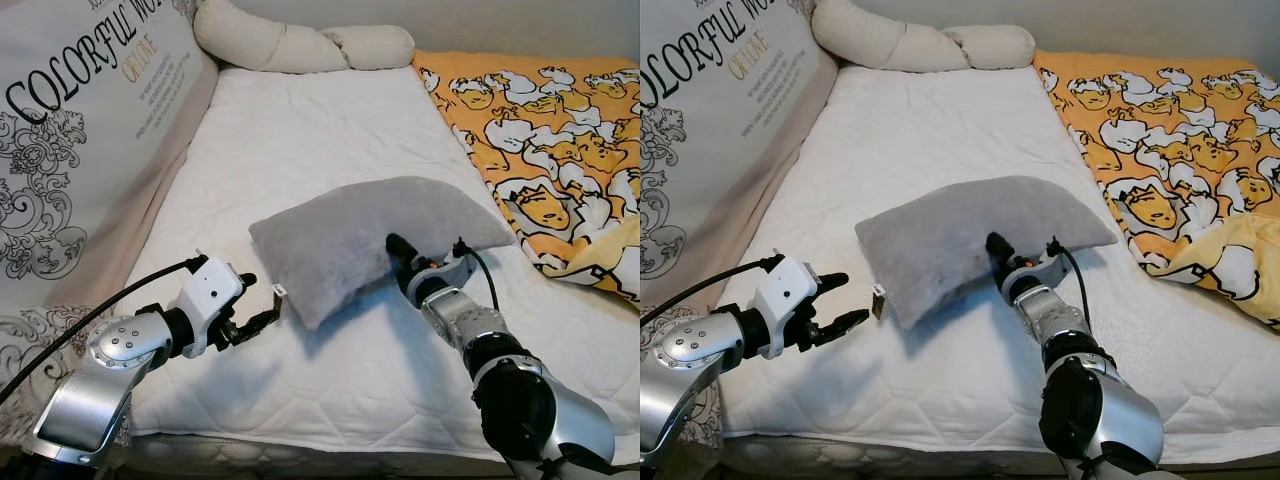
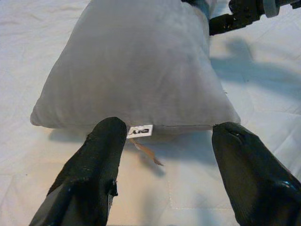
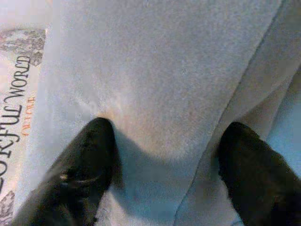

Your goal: Clean up the room

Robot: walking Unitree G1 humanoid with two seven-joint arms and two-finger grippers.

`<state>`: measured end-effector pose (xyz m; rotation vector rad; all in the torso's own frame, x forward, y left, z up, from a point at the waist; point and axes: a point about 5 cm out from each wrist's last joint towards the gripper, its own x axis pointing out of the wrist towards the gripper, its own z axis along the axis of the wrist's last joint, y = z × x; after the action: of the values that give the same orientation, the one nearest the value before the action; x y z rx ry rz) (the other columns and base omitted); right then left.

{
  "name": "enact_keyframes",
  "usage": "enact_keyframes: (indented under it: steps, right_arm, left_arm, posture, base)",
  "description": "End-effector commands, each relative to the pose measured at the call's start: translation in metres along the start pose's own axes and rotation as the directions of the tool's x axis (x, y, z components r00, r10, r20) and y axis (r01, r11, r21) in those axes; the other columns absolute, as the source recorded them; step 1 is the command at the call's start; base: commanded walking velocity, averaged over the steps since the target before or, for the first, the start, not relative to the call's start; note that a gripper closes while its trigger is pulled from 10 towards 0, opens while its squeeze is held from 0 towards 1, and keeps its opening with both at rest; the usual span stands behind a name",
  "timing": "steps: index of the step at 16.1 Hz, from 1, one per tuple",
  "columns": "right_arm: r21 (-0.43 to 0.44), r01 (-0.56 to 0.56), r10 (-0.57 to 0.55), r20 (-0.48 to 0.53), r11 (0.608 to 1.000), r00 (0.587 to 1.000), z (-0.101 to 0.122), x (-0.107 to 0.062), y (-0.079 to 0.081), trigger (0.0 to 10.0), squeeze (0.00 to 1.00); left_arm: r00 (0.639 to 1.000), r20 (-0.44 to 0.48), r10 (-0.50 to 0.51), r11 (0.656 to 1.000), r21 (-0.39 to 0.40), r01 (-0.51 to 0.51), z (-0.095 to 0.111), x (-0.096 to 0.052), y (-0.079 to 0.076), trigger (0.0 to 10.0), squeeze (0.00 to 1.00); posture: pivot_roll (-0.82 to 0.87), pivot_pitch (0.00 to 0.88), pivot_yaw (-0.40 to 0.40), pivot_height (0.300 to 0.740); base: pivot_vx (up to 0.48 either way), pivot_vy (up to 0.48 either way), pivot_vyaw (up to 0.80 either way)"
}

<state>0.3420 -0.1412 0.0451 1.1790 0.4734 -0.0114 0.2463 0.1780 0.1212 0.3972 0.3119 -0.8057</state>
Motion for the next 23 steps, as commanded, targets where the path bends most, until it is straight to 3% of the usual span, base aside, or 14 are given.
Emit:
enact_keyframes:
  steps: [1,6,12,17,19,22,23]
  right_arm:
    - [-0.017,0.019,-0.019,0.002,1.0,1.0,0.0,0.001,0.0,0.0,0.0]
    - [-0.014,0.057,-0.057,0.022,0.998,0.998,0.004,0.001,0.0,0.0,0.0]
    - [-0.06,0.066,-0.064,0.031,0.996,0.997,0.008,0.002,0.003,0.0,0.0]
    - [-0.127,0.04,-0.036,0.037,0.991,0.999,0.015,0.006,0.018,0.0,0.0]
    - [-0.184,-0.004,0.011,0.038,0.983,0.999,0.024,0.01,0.038,0.0,0.0]
    - [-0.269,-0.112,0.108,-0.028,0.957,0.994,0.024,0.015,0.069,0.0,0.0]
    - [-0.316,-0.218,0.197,-0.098,0.923,0.975,0.017,0.018,0.094,0.0,0.0]
  left_arm:
    - [0.999,0.021,-0.026,1.0,0.018,0.026,0.005,0.002,-0.004,10.0,0.0]
    - [0.998,0.016,-0.063,0.998,-0.003,0.063,0.004,-0.002,-0.005,10.0,0.0]
    - [0.988,0.003,-0.154,0.986,-0.063,0.154,0.002,-0.016,-0.004,10.0,0.0]
    - [0.986,-0.002,-0.168,0.982,-0.088,0.167,0.003,-0.027,-0.003,10.0,0.0]
    - [0.993,-0.014,-0.113,0.99,-0.081,0.112,0.001,-0.032,0.0,10.0,0.0]
    - [0.992,0.051,0.119,0.99,-0.079,-0.115,0.007,-0.038,0.027,10.0,0.0]
    - [0.961,0.101,0.259,0.963,-0.107,-0.248,0.014,-0.041,0.045,10.0,0.0]
  posture:
    - [0.06,0.0,-0.024,0.74]
    - [0.06,0.0,-0.02,0.74]
    - [0.05,0.0,-0.02,0.74]
    - [0.05,0.0,-0.023,0.74]
    - [0.05,0.0,-0.025,0.74]
    - [0.05,0.0,-0.026,0.74]
    - [0.06,0.0,-0.035,0.74]
  base:
    - [0.0,0.0,0.0]
    - [0.0,0.0,0.0]
    - [0.0,0.0,0.0]
    - [0.0,0.0,0.0]
    - [0.0,0.0,0.0]
    - [0.0,0.0,0.0]
    - [0.0,0.0,0.0]
